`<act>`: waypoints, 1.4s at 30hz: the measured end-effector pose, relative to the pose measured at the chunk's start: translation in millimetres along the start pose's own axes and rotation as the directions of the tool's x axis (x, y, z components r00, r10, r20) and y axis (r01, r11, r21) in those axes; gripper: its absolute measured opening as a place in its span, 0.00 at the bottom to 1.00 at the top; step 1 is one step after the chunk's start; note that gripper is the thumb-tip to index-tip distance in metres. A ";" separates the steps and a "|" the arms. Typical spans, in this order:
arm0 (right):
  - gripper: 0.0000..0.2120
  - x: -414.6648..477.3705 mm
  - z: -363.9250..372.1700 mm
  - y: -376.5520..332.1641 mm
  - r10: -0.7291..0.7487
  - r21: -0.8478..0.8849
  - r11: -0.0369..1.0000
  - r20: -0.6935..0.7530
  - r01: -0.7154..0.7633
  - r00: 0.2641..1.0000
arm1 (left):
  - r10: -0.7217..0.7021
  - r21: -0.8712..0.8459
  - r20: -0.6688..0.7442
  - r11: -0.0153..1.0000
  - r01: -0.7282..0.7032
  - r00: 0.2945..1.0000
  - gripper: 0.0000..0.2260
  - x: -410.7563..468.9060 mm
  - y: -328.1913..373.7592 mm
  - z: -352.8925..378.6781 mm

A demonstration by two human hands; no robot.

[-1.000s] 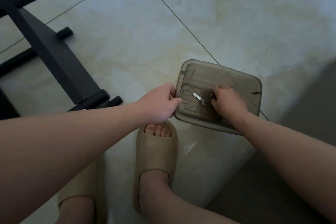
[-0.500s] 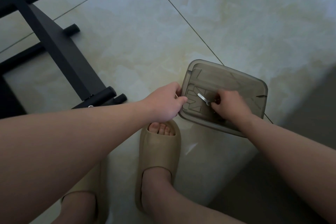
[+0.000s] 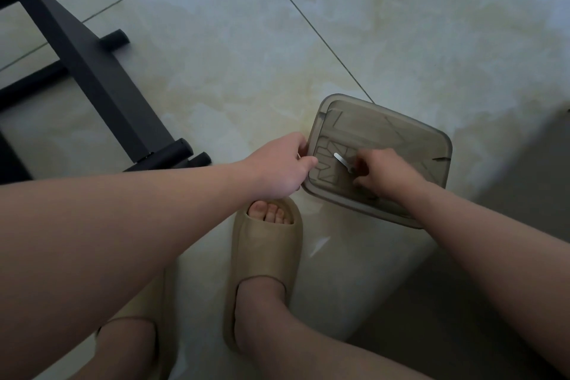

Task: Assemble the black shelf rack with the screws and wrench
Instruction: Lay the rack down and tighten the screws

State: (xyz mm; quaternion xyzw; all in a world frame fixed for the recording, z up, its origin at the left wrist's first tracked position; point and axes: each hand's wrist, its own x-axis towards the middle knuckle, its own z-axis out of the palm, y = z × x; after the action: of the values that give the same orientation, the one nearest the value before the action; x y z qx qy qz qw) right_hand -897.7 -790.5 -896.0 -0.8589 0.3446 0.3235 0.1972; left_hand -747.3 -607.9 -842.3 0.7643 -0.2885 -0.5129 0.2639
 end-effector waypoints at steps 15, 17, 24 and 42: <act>0.05 -48.2 -47.9 -42.8 -0.239 0.077 0.962 -0.225 0.262 0.945 | -0.130 0.206 0.047 0.971 0.118 0.990 0.19 -29.5 25.3 -44.6; 0.04 -69.4 -82.9 -67.6 -0.332 0.057 0.929 -0.306 0.365 0.892 | -0.172 0.194 0.038 0.968 0.162 0.984 0.22 -49.3 34.1 -69.6; 0.10 -176.9 -187.6 -180.8 -0.533 0.040 0.780 -0.480 0.624 0.697 | -0.292 -0.551 -0.071 0.809 0.207 0.954 0.21 -153.9 49.3 -151.3; 0.06 -234.7 -159.4 -318.9 -0.626 0.042 0.738 -0.330 0.673 0.707 | -0.306 -0.862 0.016 0.478 0.168 0.952 0.14 -265.1 -1.9 -203.3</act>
State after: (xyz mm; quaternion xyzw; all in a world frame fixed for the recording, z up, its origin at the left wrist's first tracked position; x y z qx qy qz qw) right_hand -731.1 -552.7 -583.1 -0.9444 0.0691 0.0730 0.3129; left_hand -638.1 -396.1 -608.2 0.6009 0.1295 -0.5640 0.5514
